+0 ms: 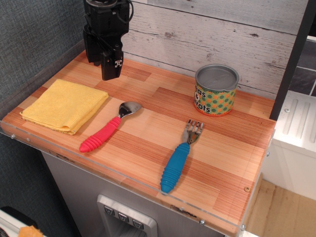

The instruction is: Move can down between the blue fork and red spoon.

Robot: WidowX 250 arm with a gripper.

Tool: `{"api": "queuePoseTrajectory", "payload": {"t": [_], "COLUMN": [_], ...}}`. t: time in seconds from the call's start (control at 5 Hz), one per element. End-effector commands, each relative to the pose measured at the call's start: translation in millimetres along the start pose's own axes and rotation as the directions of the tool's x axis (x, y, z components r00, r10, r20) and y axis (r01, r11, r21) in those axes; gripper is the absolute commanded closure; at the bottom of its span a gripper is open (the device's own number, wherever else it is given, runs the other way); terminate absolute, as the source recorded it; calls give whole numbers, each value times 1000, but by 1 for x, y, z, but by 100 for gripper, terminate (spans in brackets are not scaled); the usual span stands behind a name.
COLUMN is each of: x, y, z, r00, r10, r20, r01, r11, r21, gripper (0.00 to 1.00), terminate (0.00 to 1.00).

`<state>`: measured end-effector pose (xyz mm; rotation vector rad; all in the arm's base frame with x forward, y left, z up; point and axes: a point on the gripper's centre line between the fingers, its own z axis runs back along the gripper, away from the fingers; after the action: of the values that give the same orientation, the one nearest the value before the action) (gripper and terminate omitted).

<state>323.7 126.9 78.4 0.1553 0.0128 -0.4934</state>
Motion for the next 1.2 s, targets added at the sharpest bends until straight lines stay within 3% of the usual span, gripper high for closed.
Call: {"api": "queuePoseTrajectory", "payload": {"t": [0.0, 0.4, 0.6, 1.0], "x": [0, 22, 35, 61], "y": [0, -40, -75, -152], "z": [0, 19, 34, 54], "r00": [1000, 991, 970, 903], "r10": [0, -126, -223, -413], "r20": [0, 49, 101, 118], "r01": [0, 123, 221, 413], "r11": [1000, 991, 975, 910], "r21": [0, 48, 34, 27], "gripper": [0, 0, 0, 0], "terminate": [0, 0, 0, 0]}}
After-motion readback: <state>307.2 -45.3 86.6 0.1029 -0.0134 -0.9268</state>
